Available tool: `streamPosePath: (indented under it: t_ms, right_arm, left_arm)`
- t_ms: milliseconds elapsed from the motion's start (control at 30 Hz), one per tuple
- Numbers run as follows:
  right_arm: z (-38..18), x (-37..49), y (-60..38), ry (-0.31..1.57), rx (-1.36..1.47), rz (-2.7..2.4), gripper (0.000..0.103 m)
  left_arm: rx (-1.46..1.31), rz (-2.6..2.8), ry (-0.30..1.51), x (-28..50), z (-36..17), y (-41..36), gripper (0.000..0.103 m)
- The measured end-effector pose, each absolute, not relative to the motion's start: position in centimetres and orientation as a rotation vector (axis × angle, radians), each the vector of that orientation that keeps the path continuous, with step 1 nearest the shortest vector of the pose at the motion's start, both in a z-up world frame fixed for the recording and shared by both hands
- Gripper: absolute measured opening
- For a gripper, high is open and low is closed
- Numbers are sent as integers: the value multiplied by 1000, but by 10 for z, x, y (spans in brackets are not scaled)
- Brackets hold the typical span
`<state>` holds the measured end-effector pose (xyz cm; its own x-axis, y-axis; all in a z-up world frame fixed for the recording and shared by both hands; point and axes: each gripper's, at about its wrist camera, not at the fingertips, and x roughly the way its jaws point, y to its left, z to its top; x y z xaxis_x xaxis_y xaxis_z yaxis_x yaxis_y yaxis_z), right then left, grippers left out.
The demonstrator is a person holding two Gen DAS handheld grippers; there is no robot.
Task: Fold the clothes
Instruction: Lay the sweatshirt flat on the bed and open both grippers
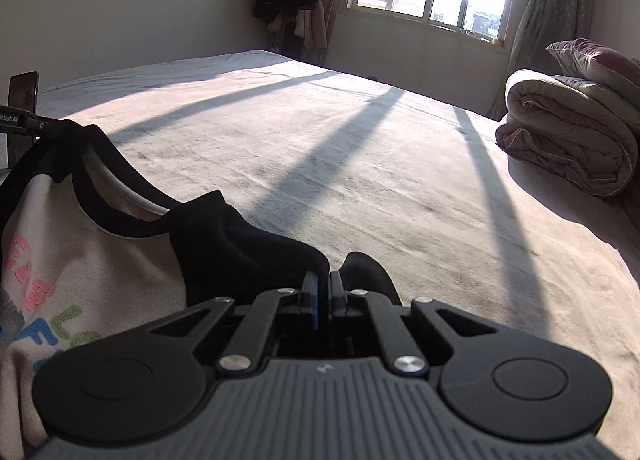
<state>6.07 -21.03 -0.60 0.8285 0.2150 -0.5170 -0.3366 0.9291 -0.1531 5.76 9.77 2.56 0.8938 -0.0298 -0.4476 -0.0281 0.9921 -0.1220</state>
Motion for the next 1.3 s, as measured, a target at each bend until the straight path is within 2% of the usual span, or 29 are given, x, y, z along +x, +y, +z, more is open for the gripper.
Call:
streamPosePath:
  t_ms: [200, 433, 833, 1100, 1167, 1200, 1233, 1300]
  right_arm:
    - [3, 100, -215, 464, -253, 161, 5]
    - [-3, 155, -225, 447, -281, 22, 4]
    - [-43, 225, -240, 533, -323, -40, 5]
    - [-71, 240, -239, 597, -363, -31, 5]
    - [-72, 239, -236, 593, -387, -35, 5]
    - [-70, 238, -235, 590, -390, -35, 6]
    - [-68, 237, -234, 586, -392, -34, 10]
    - [-60, 230, -235, 586, -379, -33, 20]
  left_arm:
    - [10, 16, 419, 114, 40, 66, 3]
    - [88, 30, 430, 189, 32, 34, 3]
    - [138, 27, 555, 279, -25, 1, 3]
    - [153, 55, 620, 303, -62, -6, 4]
    - [165, 60, 607, 301, -60, -8, 7]
    - [161, 58, 592, 297, -56, -8, 15]
    - [148, 59, 577, 292, -52, -8, 29]
    - [114, 61, 552, 281, -41, -5, 48]
